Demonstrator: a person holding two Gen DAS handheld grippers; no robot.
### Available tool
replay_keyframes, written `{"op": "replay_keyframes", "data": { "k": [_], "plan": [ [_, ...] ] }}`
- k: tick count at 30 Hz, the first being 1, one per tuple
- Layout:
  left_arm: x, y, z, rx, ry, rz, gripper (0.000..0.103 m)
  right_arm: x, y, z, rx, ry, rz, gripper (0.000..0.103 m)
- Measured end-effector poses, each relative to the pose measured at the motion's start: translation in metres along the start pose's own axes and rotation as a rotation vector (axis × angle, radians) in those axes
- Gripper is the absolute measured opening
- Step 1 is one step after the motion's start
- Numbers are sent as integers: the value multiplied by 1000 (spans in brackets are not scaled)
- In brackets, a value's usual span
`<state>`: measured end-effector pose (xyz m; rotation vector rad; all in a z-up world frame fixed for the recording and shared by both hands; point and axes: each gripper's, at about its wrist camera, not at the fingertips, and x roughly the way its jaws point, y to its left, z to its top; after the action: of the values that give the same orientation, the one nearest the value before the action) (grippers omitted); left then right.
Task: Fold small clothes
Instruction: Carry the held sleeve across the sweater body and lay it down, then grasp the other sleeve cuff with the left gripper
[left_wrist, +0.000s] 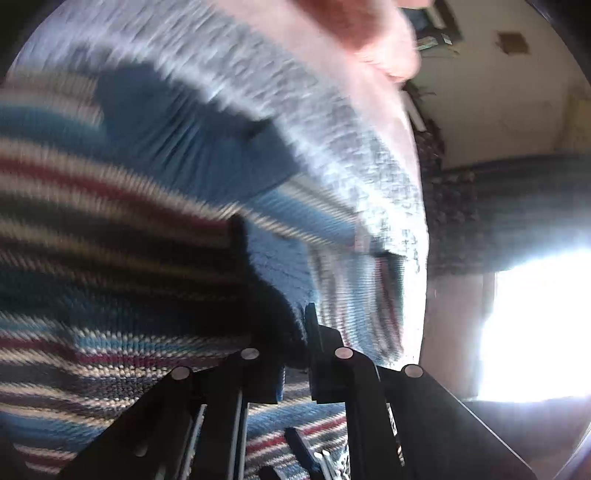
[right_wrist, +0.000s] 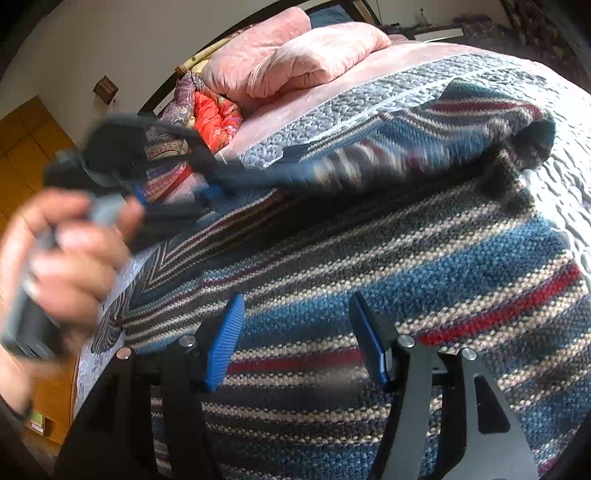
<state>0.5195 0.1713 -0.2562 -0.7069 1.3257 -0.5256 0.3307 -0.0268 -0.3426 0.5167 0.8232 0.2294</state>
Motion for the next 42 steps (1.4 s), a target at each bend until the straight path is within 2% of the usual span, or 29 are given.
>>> {"op": "replay_keyframes", "data": {
  "k": [4, 8, 12, 16, 20, 27, 38, 39, 40, 42],
  "plan": [
    [-49, -40, 13, 118, -49, 7, 9, 6, 4, 1, -20, 2, 8, 59],
    [-93, -65, 26, 199, -89, 20, 9, 8, 9, -1, -40, 5, 18, 59],
    [-140, -70, 37, 243, -126, 38, 8, 10, 10, -1, -43, 8, 24, 59],
    [-163, -62, 46, 252, -156, 57, 8, 10, 10, -2, -43, 13, 30, 59],
    [-178, -38, 49, 239, -169, 82, 8, 11, 10, -1, -42, 12, 29, 59],
    [-184, 31, 47, 179, -154, 120, 8, 11, 12, -3, -50, 15, 29, 59],
    [-131, 153, 42, 122, -60, 231, 9, 16, 16, -6, -69, 32, 31, 59],
    [-125, 160, 41, 115, -44, 257, 11, 17, 17, -6, -73, 32, 31, 59],
    [-120, 167, 40, 106, -33, 290, 18, 18, 17, -7, -74, 34, 31, 59],
    [-122, 174, 36, 91, -52, 315, 19, 18, 17, -6, -73, 37, 31, 59]
  ]
}}
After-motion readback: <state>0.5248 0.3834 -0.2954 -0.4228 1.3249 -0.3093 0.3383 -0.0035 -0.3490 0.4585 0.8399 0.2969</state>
